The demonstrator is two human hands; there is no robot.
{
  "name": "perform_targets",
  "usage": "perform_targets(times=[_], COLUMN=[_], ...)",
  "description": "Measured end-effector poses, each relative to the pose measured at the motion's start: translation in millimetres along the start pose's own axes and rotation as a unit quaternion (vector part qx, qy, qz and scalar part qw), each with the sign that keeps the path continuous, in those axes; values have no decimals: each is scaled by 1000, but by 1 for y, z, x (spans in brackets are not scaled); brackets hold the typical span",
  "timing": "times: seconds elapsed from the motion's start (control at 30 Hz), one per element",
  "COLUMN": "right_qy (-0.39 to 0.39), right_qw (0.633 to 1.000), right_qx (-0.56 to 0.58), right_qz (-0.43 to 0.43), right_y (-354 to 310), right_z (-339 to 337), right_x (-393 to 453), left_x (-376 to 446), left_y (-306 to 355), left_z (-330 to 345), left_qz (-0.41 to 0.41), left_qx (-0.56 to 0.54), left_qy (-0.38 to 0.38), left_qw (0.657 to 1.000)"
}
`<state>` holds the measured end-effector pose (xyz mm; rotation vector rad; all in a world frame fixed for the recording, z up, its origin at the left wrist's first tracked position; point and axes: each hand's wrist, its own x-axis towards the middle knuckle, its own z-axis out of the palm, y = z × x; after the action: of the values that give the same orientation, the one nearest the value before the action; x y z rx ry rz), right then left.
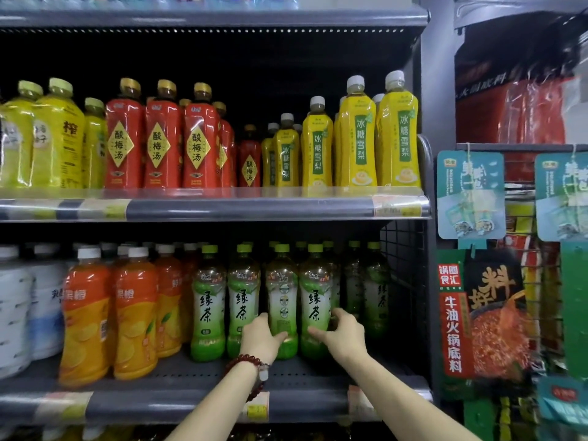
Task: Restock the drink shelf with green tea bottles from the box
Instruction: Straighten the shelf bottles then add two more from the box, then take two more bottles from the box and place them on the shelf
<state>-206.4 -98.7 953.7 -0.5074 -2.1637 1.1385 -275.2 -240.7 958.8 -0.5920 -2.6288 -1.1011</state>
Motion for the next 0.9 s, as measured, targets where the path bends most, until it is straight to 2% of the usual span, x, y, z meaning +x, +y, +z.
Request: perform_targets(times=[0.27,0.43,0.67,0.9], right_qy=[-19,-42,-69,-61], right_qw=[991,979,952,949], right_qx=[-123,-168,-252,-268], right_qz=[-53,-104,-160,-155], right_y=[-6,-10,-4,29], right_z=[-16,-37,-76,-126], right_x=[-13,-28,-51,-86], left_x=[-13,-27,-57,-104], left_y=[3,9,22,52], left_z=[-18,-27,-25,1], left_qz=[56,85,148,203], left_qx=[59,81,71,44], left_qy=[-33,-20,-34,-77], left_qw=[996,993,986,975])
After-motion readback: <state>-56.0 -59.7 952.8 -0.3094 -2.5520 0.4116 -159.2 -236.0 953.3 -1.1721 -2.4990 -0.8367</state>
